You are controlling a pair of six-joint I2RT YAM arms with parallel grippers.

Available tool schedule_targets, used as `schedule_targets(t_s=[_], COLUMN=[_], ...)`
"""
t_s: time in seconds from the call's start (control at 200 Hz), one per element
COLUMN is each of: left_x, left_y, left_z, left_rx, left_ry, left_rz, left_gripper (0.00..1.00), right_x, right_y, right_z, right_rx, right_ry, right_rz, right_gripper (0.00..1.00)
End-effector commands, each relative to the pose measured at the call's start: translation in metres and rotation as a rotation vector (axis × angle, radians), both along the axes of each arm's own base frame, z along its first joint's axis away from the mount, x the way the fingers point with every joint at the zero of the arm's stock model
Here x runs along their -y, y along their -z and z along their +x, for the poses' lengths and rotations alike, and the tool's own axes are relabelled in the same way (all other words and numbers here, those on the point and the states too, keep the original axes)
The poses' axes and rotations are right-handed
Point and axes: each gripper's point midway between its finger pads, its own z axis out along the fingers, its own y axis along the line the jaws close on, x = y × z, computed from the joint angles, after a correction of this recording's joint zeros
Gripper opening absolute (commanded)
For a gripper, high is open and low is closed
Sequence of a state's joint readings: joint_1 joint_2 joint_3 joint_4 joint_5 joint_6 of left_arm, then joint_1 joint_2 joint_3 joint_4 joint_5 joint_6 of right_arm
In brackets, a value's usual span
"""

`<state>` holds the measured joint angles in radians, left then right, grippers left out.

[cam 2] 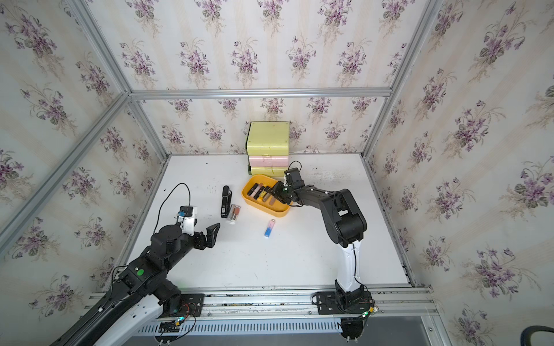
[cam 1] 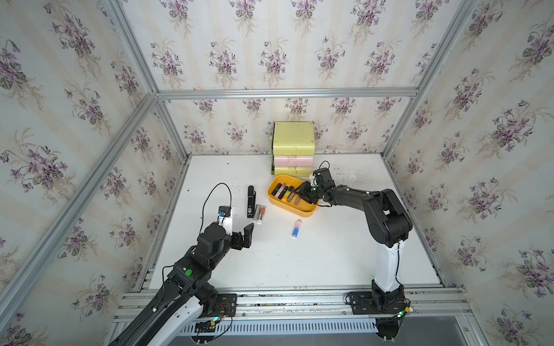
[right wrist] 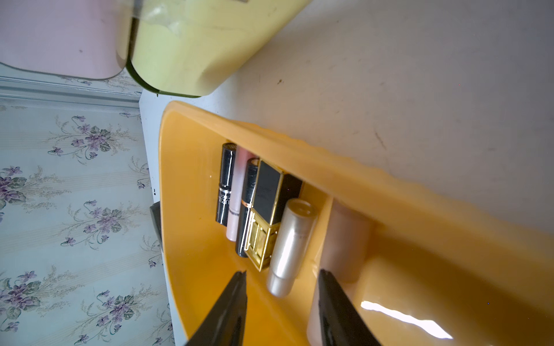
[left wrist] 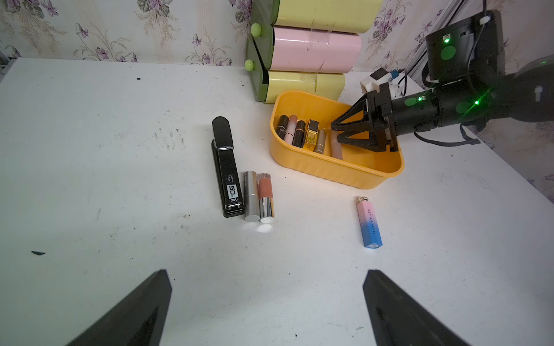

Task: Put the lipstick into the storage box
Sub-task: Place the lipstick in the storage box.

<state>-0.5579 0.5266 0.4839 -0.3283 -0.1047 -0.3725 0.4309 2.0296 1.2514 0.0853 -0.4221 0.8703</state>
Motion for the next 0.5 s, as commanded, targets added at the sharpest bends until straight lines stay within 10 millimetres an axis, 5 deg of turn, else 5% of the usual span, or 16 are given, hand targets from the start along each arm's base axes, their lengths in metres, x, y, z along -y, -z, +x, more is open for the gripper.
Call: schedule_targets(t_s=[0.0, 0.245, 0.495], left_x=[0.002, 0.015, 0.023], left_y=[-0.003, -0.001, -0.003], left_z=[0.002, 0.008, 0.015], left_rx=[-0.022, -0.131, -0.215], left_ry=[-0.006, 0.034, 0.036], left_rz=[-0.006, 0.031, 0.047], left_gripper=[1.0, 1.0, 1.0], right_x=[-0.005, -0.006, 0.01], right_y=[-0.02, -0.063, -0.102], right_z=[0.004, -0.001, -0.028], right_rx=[0.055, 0.142, 0.225], right_ry=[-0.034, -0.095, -0.139], right_rz=[0.026, -0.008, -0.068], right_gripper=[0.46, 0.48, 0.5])
